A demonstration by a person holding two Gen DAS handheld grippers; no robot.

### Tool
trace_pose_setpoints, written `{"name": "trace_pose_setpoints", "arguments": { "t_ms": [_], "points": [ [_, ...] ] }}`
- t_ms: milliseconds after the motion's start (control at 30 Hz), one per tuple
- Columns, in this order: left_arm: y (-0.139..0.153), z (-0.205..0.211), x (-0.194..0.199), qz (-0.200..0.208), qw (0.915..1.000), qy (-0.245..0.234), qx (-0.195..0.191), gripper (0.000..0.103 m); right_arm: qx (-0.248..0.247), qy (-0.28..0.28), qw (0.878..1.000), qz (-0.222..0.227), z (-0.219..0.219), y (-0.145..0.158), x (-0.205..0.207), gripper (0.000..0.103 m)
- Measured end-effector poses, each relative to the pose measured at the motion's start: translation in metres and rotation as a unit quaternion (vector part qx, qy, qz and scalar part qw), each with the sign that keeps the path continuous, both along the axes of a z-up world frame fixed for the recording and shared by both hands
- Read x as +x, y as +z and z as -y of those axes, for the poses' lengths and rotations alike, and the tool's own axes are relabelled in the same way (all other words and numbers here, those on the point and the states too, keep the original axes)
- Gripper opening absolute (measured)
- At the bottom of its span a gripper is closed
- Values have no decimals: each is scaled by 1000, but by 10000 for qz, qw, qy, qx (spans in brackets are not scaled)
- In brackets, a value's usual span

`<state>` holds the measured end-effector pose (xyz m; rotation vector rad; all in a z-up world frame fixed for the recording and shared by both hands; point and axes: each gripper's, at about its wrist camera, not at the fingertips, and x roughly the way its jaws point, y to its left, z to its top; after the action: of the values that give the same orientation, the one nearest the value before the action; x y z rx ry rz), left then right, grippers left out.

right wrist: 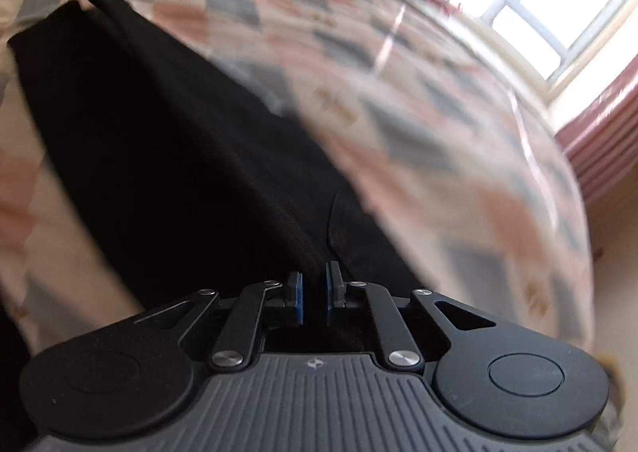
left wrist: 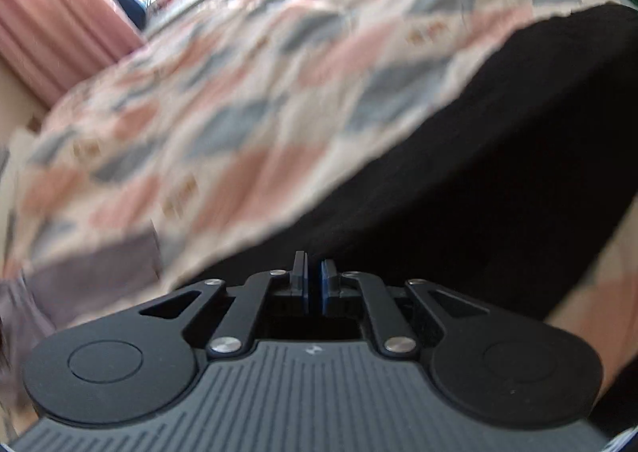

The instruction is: Fold clothes

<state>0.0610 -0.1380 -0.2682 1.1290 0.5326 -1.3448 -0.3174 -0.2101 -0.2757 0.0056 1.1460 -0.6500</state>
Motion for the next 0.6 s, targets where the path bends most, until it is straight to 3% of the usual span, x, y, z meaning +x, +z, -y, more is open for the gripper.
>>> {"name": "trace_pose_setpoints", "arguments": {
  "t_ms": [67, 100, 167, 200, 233, 267, 367, 433, 467, 500, 600],
  "points": [
    [-22, -26, -11, -74, 9990, 321, 288, 9, 333, -443, 9984, -121, -18, -26, -10, 31],
    [-30, -38, -15, -107, 9979, 509, 378, 9, 495, -740, 9960, 23, -23, -30, -18, 30],
    [-29, -54, -15, -486, 9930, 1005, 380, 10, 846, -1648, 9799, 743, -21, -24, -43, 33],
    [-25, -61, -13, -759, 9876, 1346, 277, 10, 1019, -2193, 9622, 1256, -15, -19, -59, 39],
    [-21, -66, -9, -1016, 9806, 1674, 127, 10, 1180, -2786, 9354, 1832, -8, -15, -77, 42],
    [-17, -70, -5, -1284, 9713, 2002, 4, 11, 1382, -3406, 8975, 2437, 1, -15, -98, 43],
    [-15, -73, 10, -1992, 9347, 2926, -318, 16, 1924, -4860, 7489, 4074, 20, -34, -154, 44],
    [-17, -74, 19, -2401, 9088, 3382, -458, 17, 1947, -5429, 6806, 4519, 27, -49, -176, 45],
    [-18, -77, 24, -2563, 8970, 3565, -511, 19, 1929, -5622, 6580, 4623, 30, -56, -183, 45],
    [-22, -80, 28, -2687, 8862, 3734, -559, 23, 1914, -5755, 6444, 4657, 34, -62, -189, 45],
    [-32, -89, 44, -3046, 8497, 4240, -736, 30, 1860, -6012, 6200, 4686, 40, -77, -197, 45]
  ]
}}
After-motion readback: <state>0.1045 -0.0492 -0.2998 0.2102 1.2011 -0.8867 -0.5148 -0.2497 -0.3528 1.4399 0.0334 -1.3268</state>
